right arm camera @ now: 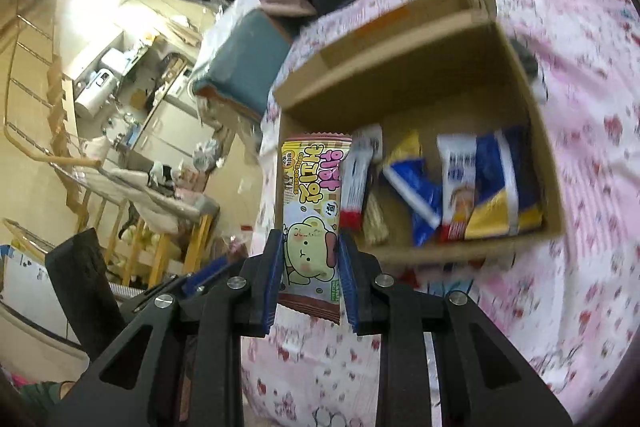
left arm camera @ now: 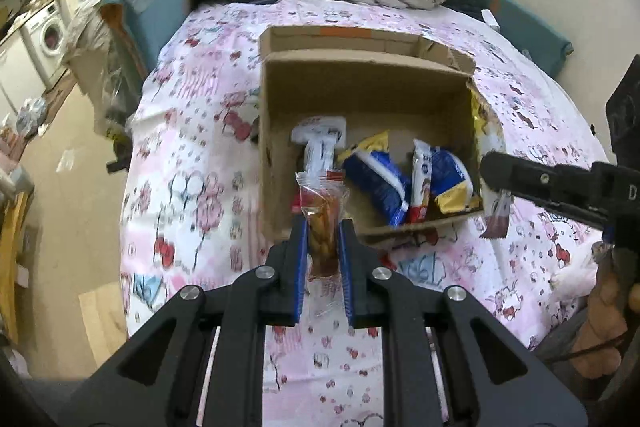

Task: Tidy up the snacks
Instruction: 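Lower both held packets into the box and open both tools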

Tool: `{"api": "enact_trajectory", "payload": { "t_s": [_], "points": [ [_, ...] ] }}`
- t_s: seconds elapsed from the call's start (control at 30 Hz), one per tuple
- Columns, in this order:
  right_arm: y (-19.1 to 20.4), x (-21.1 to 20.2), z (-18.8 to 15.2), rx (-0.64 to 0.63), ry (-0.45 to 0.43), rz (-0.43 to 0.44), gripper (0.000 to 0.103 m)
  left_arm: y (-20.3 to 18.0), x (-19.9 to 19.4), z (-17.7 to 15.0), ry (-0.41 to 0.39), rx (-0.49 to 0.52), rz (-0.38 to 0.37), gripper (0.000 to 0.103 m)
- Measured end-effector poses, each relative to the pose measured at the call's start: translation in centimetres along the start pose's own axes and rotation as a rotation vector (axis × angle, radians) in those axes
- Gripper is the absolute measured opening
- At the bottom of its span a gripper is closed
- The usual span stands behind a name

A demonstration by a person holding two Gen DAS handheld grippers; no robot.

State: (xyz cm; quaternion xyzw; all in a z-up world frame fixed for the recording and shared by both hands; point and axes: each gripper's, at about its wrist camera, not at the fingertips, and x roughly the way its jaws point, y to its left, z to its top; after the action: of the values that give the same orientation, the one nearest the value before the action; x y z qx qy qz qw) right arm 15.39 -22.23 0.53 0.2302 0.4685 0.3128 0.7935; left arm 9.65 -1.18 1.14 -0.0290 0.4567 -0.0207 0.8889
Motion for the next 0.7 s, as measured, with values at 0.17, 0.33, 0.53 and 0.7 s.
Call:
{"api": "enact_trajectory", "payload": {
  "t_s": [0.17, 0.33, 0.53, 0.7],
  "points": [
    [-0.8, 0.1, 2.3, 0.002, -0.028, -0.037, 0.028, -0.1, 0.7, 3.8, -0.03, 0.01, -0.006, 0.012],
    [-3.1, 1.2, 3.4, 0.044, -0.033, -0.088, 0.028, -0.3, 2.9, 6.3, -0.021, -0.022, -0.023, 0.012],
    [-4.9, 2.8, 2.6, 0.073, -0.009, -0.145, 0.028, -1.2, 6.2, 6.1, -0.01, -0.018, -0.041, 0.012],
    [-5.9, 3.1, 2.5, 0.095, -0.004, -0.167, 0.028, -1.5, 8.4, 5.6, 0.019, -0.005, -0.042, 0.013]
  ]
}}
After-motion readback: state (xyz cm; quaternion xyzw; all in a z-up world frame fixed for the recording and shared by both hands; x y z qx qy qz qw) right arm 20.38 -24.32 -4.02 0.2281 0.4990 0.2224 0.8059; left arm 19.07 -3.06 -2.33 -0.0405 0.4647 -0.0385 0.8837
